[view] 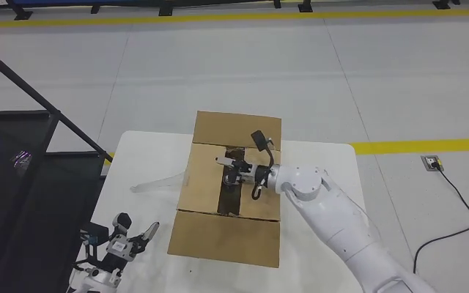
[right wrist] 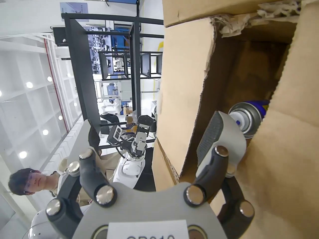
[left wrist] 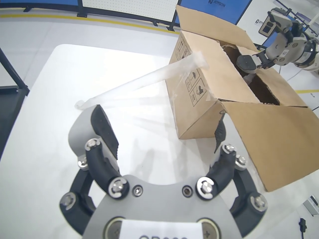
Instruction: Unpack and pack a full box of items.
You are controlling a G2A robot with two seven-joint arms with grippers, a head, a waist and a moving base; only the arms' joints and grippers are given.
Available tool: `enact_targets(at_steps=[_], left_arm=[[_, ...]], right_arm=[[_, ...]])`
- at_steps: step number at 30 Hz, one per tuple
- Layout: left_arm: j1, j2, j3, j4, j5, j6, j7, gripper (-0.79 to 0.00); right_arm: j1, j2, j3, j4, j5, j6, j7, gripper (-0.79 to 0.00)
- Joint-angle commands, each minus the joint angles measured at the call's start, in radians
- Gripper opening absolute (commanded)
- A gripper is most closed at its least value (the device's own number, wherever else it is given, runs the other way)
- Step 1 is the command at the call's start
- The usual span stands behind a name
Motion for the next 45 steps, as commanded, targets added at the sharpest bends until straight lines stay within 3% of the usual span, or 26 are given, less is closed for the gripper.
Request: enact_targets(at_steps=[1,13,25,32,45], left_arm=[[0.003,-0.001,0.000,-0.001,0.000,0.002,0.002,0.000],[0.018,-0.002,0.004,-0.014,0.020,-0.014,0.008,0.000],[0.011,-0.002,0.019,-0.065,0.077,-0.027,-0.007,0.000],[-0.052,-0.002,0.054,-0.083,0.143,-0.002,-0.051,0.000],[-0.192,-0.012,0.152,-0.063,0.149,0.055,-0.137,0.000]], right_arm=[[0.008,-0.012,-0.015,0.019,0.003,0.004,-0.011,0.000],[0.062,-0.079,-0.026,0.161,0.160,-0.079,0.026,0.000],[0.078,-0.104,0.019,0.167,0.287,-0.134,0.137,0.000],[0.076,-0.122,0.004,0.122,0.237,-0.163,0.052,0.000],[0.081,-0.156,-0.020,0.093,0.213,-0.168,0.049,0.000]])
